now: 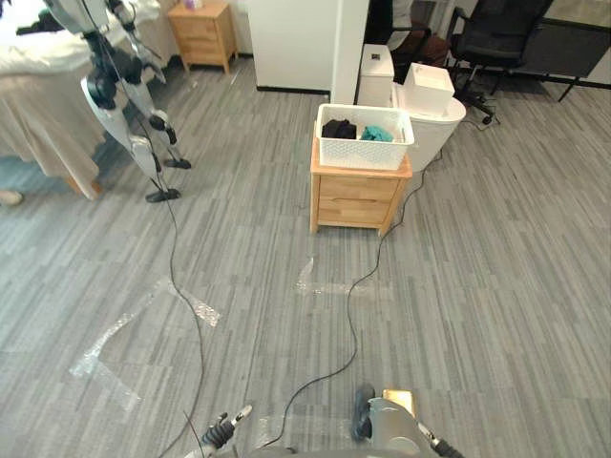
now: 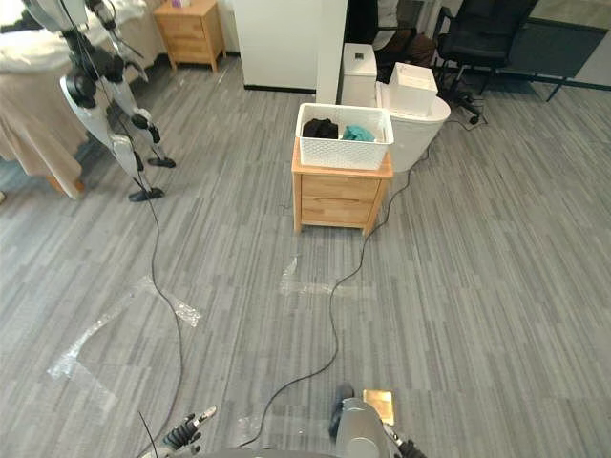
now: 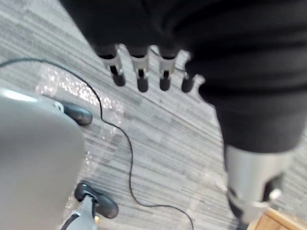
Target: Pick up the laundry basket with both hands and put the clothes into the washing machine.
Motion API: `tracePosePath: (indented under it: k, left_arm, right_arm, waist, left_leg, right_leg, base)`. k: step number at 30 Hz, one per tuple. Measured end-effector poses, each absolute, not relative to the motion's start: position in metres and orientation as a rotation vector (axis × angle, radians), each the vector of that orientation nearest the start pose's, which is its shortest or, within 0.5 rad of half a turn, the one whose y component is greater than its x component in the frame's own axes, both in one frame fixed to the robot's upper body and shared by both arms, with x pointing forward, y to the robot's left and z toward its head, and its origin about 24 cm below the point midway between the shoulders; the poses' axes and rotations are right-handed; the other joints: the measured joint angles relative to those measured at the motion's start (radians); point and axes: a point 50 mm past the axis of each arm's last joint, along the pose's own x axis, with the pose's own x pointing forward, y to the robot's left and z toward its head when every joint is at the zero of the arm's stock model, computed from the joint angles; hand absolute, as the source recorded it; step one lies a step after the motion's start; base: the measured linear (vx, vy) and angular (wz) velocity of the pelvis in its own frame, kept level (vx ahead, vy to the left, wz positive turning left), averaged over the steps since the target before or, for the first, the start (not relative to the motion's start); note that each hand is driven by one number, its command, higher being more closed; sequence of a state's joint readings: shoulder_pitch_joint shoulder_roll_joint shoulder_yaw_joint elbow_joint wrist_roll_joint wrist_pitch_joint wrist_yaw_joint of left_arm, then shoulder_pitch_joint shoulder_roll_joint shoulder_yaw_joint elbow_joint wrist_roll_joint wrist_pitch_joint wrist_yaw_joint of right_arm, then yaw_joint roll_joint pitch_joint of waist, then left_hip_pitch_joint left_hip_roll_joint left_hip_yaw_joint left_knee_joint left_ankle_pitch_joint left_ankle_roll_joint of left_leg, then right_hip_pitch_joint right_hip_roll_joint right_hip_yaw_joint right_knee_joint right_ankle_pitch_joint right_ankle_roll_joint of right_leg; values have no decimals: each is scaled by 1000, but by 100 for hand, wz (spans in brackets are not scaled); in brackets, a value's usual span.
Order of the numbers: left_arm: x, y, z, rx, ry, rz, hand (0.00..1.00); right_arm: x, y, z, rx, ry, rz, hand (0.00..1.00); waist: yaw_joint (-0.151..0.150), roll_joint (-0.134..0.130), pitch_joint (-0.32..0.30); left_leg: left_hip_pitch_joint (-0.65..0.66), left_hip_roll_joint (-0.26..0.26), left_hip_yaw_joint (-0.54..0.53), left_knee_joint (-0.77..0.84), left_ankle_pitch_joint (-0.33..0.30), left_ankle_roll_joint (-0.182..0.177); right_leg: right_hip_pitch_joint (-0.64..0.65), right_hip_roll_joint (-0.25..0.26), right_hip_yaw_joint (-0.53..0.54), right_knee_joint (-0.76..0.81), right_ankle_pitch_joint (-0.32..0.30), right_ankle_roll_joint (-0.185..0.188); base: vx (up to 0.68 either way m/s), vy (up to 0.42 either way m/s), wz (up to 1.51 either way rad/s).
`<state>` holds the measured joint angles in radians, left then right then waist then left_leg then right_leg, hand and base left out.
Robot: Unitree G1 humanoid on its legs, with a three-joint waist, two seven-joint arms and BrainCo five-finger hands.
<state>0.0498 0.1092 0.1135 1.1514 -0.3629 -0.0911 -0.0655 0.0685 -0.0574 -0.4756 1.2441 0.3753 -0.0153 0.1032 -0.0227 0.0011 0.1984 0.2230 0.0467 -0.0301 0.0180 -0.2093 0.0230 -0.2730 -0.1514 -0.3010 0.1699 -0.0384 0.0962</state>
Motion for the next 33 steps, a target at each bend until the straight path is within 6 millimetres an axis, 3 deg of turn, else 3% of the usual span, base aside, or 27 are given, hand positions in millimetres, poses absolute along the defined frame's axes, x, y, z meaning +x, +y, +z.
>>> tracePosePath:
  k: [2,3,4,5,6,7,8,9,10,11,12,15,16,17,18,19,20,22,23,24,25,26,27,28,30,32,33]
  left_arm:
    - [94,203,-163,-317,1044,342,0]
    - [94,196,-164,-336,1054,327,0]
    - [90,194,-165,-342,1065,326,0]
    - [93,192,-165,-365,1056,325,0]
    - [95,190,-164,-393,1042,341,0]
    - [94,189,-165,-412,1040,358,0]
    - [91,189,-165,-438,1036,383,0]
    - [89,190,-165,-444,1029,393,0]
    - [91,192,-163,-437,1014,388,0]
    - [92,194,-162,-433,1006,392,0]
    - [95,200,-160,-430,986,401,0]
    - [107,211,-154,-393,936,387,0]
    - [106,213,-154,-392,933,398,0]
    - [101,214,-155,-388,945,404,0]
    - [100,212,-156,-394,951,403,0]
    - [92,202,-159,-413,977,396,0]
    - [89,201,-160,-414,988,401,0]
    - [78,205,-163,-408,1017,425,0]
    - [74,213,-163,-388,1027,438,0]
    - [72,215,-163,-384,1036,440,0]
    - [72,217,-163,-377,1038,441,0]
    - [74,218,-162,-372,1033,439,0]
    - [77,216,-162,-373,1030,432,0]
    - [78,215,-162,-373,1026,426,0]
    - [86,212,-160,-357,1009,390,0]
    - [100,208,-158,-363,979,366,0]
    - [106,207,-156,-364,966,359,0]
  right_arm:
    - [47,-204,-175,627,1139,-630,0]
    - [45,-212,-173,630,1128,-653,0]
    - [44,-214,-173,632,1126,-661,0]
    - [45,-213,-173,648,1118,-673,0]
    - [45,-217,-172,662,1100,-697,0]
    - [46,-217,-172,671,1093,-705,0]
    - [44,-216,-172,674,1093,-705,0]
    - [44,-218,-172,651,1101,-689,0]
    - [51,-226,-170,592,1104,-648,0]
    - [57,-226,-169,567,1102,-617,0]
    - [80,-223,-166,535,1068,-553,0]
    - [122,-214,-157,509,1000,-462,0]
    - [136,-208,-154,495,978,-429,0]
    - [145,-205,-150,469,953,-391,0]
    - [149,-206,-148,449,940,-373,0]
    - [157,-214,-142,391,903,-346,0]
    - [160,-212,-141,387,895,-335,0]
    - [163,-199,-142,402,891,-297,0]
    - [161,-195,-143,397,896,-286,0]
    - [156,-192,-145,399,909,-284,0]
    - [153,-192,-147,404,917,-289,0]
    - [142,-193,-151,411,947,-307,0]
    - [128,-195,-156,422,989,-333,0]
    - [121,-196,-158,432,1004,-349,0]
    - [88,-201,-167,466,1072,-413,0]
    - [73,-221,-166,481,1056,-519,0]
    - [71,-225,-166,489,1058,-544,0]
  waist:
    - [-8,-18,3]
    - [-31,20,-13]
    - [-34,38,-21]
    - [-26,49,-24]
    - [-12,50,-22]
    - [-15,50,-17]
    - [-17,48,-13]
    - [-4,56,-7]
    - [22,78,-5]
    - [42,76,-5]
    - [58,58,2]
    - [94,33,24]
    - [101,18,35]
    - [110,3,36]
    - [115,17,27]
    - [121,76,-2]
    - [126,79,-3]
    - [123,16,-25]
    - [120,-11,-43]
    - [120,-39,-52]
    - [118,-52,-52]
    - [115,-58,-52]
    - [107,-53,-49]
    - [104,-50,-47]
    - [88,-37,-43]
    - [81,-25,-40]
    - [78,-25,-41]
  left_leg:
    - [35,9,-18,23,-70,-17]
    - [46,88,-34,55,-123,-43]
    - [48,103,-37,66,-124,-58]
    - [23,132,-49,156,-113,-85]
    - [-44,145,-49,345,-63,-107]
    - [-77,146,-51,455,-11,-90]
    - [-152,155,-51,693,149,-65]
    - [-214,183,-50,891,230,-89]
    - [-303,205,-45,1123,201,-70]
    - [-346,203,-33,1195,180,-67]
    - [-436,195,1,1260,142,-52]
    - [-597,168,52,1114,52,-70]
    - [-622,136,77,934,38,-75]
    - [-610,107,121,633,60,-94]
    - [-600,106,146,464,90,-118]
    - [-610,117,180,221,190,-127]
    - [-616,111,175,260,248,-87]
    - [-598,53,199,288,260,-31]
    - [-580,24,219,284,253,1]
    - [-546,-10,232,284,224,31]
    - [-523,-27,232,284,208,40]
    - [-470,-48,226,285,176,62]
    - [-401,-57,212,275,142,66]
    - [-359,-60,206,263,131,69]
    - [-205,-72,178,159,126,65]
    - [-107,-64,163,85,130,58]
    - [-97,-58,157,76,129,56]
  right_leg:
    - [-14,2,14,-86,71,-8]
    - [-17,59,22,-9,139,-54]
    - [-20,71,23,8,134,-60]
    - [-30,98,17,83,99,-139]
    - [-11,107,-3,137,73,-159]
    - [17,113,-13,150,50,-162]
    - [118,131,-28,121,2,-176]
    - [205,166,-23,61,-17,-183]
    - [289,213,13,9,-24,-195]
    - [316,224,35,-10,-27,-199]
    - [367,232,80,-50,-33,-208]
    - [469,220,155,-125,-53,-204]
    - [515,198,180,-133,-94,-185]
    - [546,173,188,-139,-146,-167]
    - [559,171,196,-146,-165,-156]
    - [595,199,225,-172,-211,-143]
    - [610,193,238,-165,-234,-141]
    - [596,128,257,-63,-270,-154]
    - [535,87,277,91,-270,-145]
    - [477,58,293,265,-252,-63]
    - [453,44,302,356,-223,-9]
    - [394,29,329,535,-116,157]
    - [343,20,329,702,-70,177]
    - [317,5,309,778,-73,173]
    - [249,-101,125,908,-133,60]
    - [205,-179,-19,777,-187,8]
    - [194,-186,-41,708,-193,10]
  base:
    - [614,-271,28]
    - [604,-260,42]
    - [709,-243,48]
    - [574,-238,18]
    - [719,-316,19]
    - [687,-389,26]
    - [718,-322,27]
    - [806,-341,-21]
    - [636,-232,-64]
    - [580,-205,-101]
    - [558,-157,-90]
    - [530,-57,-82]
    - [492,83,-62]
    - [489,111,-53]
    - [623,237,-47]
    - [538,264,-40]
    - [686,327,-35]
    - [485,206,0]
    - [502,196,19]
    - [753,290,22]
    - [625,213,25]
    - [720,209,32]
    - [565,133,30]
    - [512,93,33]
    - [490,55,32]
    - [405,-35,20]
    - [327,-133,45]
